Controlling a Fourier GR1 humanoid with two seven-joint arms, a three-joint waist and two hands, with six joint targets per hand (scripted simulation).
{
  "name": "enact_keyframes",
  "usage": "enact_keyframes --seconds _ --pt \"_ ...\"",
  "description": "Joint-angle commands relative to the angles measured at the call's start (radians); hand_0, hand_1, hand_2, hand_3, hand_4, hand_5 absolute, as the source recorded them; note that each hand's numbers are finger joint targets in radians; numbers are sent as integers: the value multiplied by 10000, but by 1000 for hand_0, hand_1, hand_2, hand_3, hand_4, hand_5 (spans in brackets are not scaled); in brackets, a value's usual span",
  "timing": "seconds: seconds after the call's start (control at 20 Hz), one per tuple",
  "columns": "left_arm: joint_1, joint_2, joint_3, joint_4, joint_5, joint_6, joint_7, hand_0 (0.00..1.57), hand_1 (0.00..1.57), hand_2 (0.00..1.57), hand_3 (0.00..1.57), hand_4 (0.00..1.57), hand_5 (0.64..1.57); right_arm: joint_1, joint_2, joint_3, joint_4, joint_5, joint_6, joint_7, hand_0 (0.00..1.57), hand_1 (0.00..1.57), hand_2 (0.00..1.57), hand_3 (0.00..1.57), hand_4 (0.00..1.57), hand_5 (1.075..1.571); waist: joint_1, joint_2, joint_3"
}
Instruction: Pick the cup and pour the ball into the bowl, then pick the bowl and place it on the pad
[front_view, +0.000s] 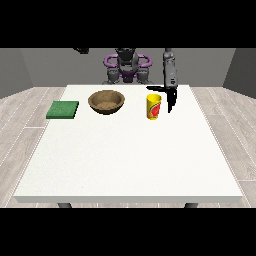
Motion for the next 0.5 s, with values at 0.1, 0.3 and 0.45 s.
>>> enact_keyframes --seconds 0.1,0.3,0.45 --pt "-482 98 216 1446 -45 119 -979 0 0 0 0 0 1423 452 -519 -926 -395 -738 716 -43 0 0 0 0 0 1568 -271 204 1" --pt "-935 187 414 1980 31 431 -988 0 0 0 0 0 1430 573 -883 -1518 -702 -1460 1307 -117 0 0 0 0 0 1567 -666 270 4" --pt "-1187 709 757 2634 105 276 -1792 0 0 0 0 0 1409 928 -715 -1177 -1617 -1303 1369 -260 0 0 0 0 0 1567 -997 943 -1"
